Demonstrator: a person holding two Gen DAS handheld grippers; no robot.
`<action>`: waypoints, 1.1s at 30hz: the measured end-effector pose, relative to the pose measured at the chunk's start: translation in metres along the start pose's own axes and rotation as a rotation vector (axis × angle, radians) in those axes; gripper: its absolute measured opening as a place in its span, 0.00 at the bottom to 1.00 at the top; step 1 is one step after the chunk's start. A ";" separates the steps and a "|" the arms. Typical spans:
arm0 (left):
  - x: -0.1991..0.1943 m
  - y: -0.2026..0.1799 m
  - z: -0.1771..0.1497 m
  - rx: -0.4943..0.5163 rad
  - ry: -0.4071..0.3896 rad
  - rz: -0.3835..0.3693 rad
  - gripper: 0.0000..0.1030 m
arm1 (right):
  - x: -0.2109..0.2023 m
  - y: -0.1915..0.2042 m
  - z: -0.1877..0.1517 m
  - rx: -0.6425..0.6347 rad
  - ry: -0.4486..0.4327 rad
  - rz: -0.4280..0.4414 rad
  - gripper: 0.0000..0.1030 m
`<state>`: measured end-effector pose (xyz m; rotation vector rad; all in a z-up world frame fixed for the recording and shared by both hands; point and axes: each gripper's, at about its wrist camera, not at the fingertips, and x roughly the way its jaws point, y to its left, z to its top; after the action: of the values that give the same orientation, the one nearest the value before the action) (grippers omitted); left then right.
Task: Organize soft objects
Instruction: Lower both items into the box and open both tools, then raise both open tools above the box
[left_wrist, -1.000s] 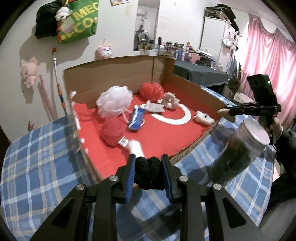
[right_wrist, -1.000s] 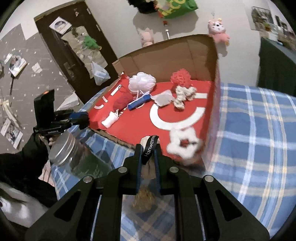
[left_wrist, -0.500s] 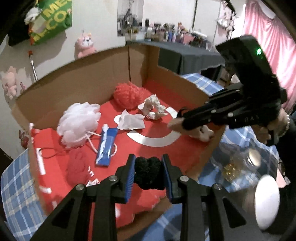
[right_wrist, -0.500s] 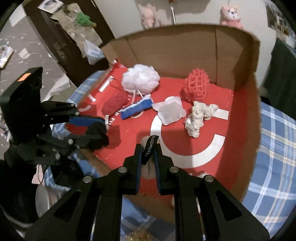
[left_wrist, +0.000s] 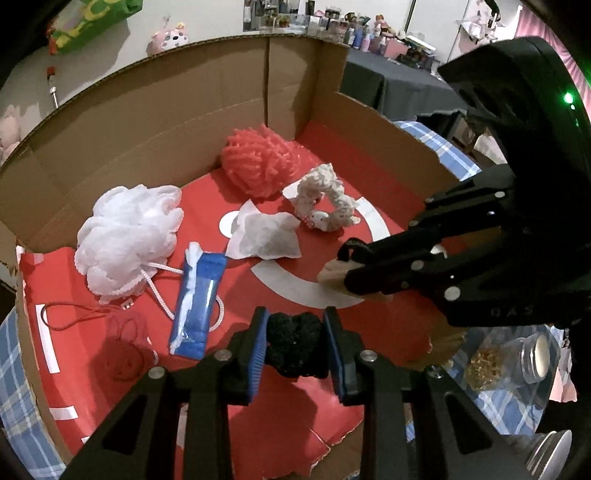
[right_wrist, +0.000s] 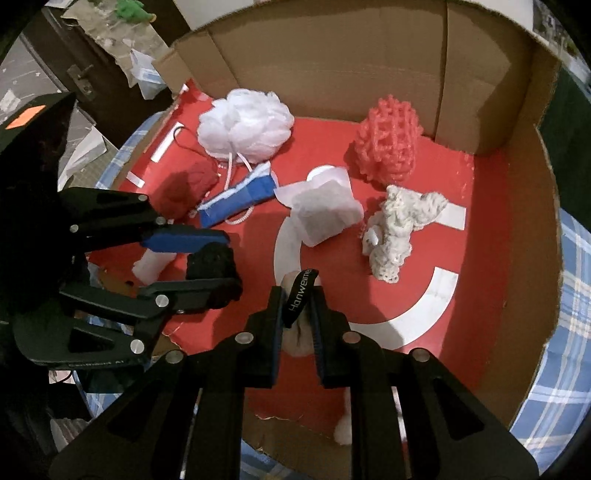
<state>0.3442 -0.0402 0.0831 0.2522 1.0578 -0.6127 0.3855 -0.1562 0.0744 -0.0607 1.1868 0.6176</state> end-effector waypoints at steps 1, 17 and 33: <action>0.000 -0.001 0.001 0.000 0.005 0.003 0.31 | 0.002 0.000 0.000 0.000 0.009 -0.013 0.15; -0.003 0.007 -0.003 -0.034 0.018 0.045 0.73 | -0.010 0.000 -0.003 0.016 -0.017 -0.135 0.60; -0.065 0.011 -0.027 -0.290 -0.105 0.177 1.00 | -0.057 0.028 -0.032 0.086 -0.126 -0.351 0.80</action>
<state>0.3086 0.0036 0.1257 0.0584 0.9966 -0.3044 0.3318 -0.1682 0.1197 -0.1513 1.0474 0.2571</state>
